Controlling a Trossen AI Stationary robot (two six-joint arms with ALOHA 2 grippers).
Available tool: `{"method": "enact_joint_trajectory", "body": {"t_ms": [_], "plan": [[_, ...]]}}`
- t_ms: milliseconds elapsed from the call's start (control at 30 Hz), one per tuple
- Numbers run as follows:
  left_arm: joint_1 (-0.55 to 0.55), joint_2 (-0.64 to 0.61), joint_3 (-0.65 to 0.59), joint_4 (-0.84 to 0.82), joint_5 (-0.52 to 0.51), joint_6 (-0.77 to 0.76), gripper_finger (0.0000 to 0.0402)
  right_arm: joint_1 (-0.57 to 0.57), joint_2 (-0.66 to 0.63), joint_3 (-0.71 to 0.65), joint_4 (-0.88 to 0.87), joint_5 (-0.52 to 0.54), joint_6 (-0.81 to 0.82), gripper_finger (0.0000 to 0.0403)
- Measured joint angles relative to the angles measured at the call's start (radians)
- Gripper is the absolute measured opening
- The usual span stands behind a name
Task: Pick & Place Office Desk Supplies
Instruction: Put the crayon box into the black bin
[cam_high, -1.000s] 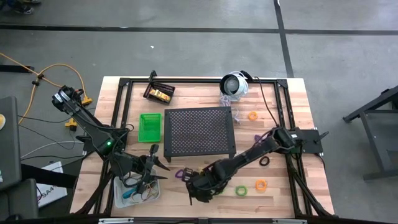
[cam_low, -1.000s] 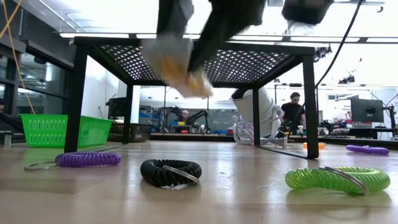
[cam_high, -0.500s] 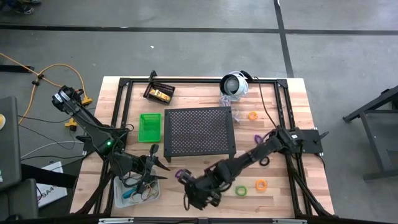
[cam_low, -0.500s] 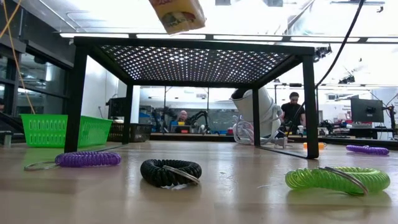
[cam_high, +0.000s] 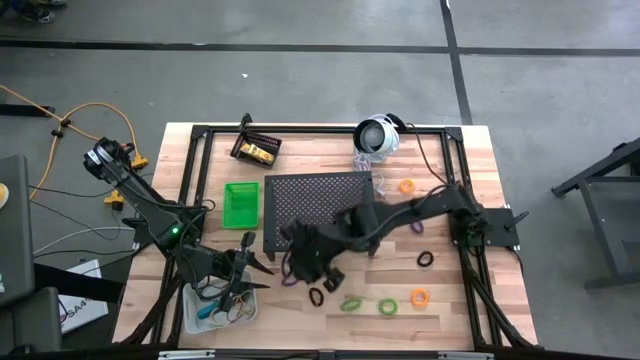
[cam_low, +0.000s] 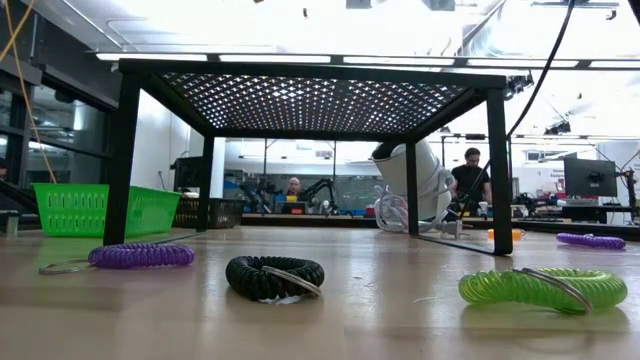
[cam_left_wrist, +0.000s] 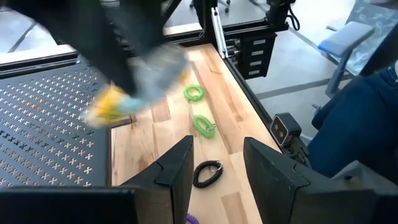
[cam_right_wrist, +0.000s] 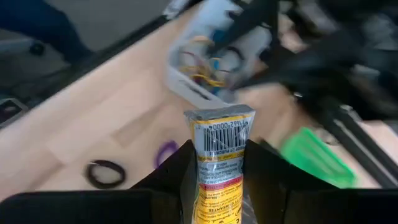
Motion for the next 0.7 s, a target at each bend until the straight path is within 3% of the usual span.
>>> {"method": "enact_joint_trajectory", "body": {"t_ms": [400, 700], "plan": [[0.0, 0.0, 0.0, 0.005, 0.0, 0.0, 0.0134, -0.163, -0.065, 0.0, 0.123, -0.141, 0.222, 0.011], [0.0, 0.0, 0.0, 0.011, 0.0, 0.0, 0.0134, -0.194, -0.065, 0.0, 0.146, -0.201, 0.263, 0.011]]}}
